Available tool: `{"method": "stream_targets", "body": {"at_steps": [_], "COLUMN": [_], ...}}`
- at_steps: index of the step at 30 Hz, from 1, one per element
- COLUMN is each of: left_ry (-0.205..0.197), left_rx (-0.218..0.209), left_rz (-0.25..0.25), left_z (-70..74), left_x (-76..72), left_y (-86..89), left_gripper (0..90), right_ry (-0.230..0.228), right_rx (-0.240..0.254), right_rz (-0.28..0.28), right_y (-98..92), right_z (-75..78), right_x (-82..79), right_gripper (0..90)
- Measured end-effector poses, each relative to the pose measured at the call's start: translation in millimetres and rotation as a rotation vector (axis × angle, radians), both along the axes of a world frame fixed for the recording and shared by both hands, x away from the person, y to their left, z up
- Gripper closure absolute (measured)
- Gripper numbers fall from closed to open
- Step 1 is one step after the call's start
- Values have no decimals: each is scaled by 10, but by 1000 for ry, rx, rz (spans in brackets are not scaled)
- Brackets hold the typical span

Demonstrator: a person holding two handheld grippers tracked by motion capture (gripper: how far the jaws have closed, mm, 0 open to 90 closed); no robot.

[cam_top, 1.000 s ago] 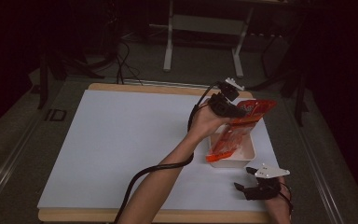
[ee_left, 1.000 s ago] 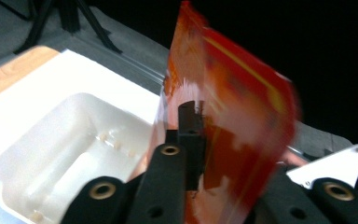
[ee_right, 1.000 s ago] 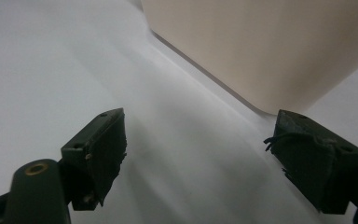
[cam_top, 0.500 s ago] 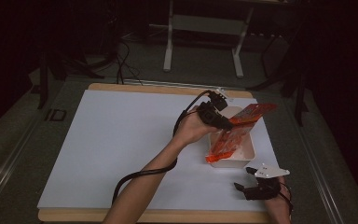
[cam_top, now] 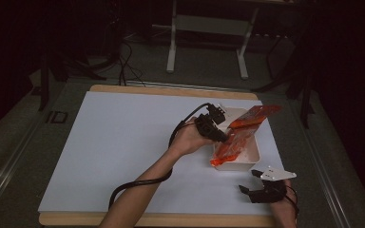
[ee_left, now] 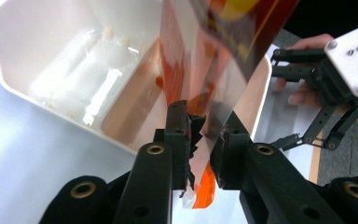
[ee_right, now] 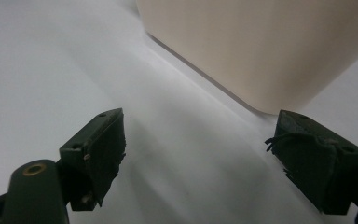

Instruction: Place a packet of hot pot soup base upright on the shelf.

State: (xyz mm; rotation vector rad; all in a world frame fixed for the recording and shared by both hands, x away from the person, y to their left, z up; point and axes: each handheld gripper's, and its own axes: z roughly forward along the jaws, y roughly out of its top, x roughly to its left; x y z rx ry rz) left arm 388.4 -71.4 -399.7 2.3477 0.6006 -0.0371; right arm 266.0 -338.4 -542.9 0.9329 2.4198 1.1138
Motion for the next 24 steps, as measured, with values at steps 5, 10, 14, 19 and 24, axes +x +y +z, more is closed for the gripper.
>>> {"method": "stream_targets", "body": {"at_steps": [5,10,14,19,24], "left_ry": [3,11,11,26,18], "left_rx": [25,24,25,24,37], "left_rz": [-6,1,3,12,17], "left_z": [-81,-142,-174,-248,-295], "left_x": [-39,-35,-21,8,3], "left_y": [-1,3,6,13,0], "left_gripper": [817,853,870,884,891], "right_ry": [1,-2,-1,7,17], "right_rx": [7,8,5,-2,-10], "right_rz": [-22,-34,-23,-26,-33], "right_y": [-12,-3,45,68,76], "right_z": [6,10,5,1,-5], "right_x": [4,8,25,32,43], "right_gripper": [142,135,133,126,126]}}
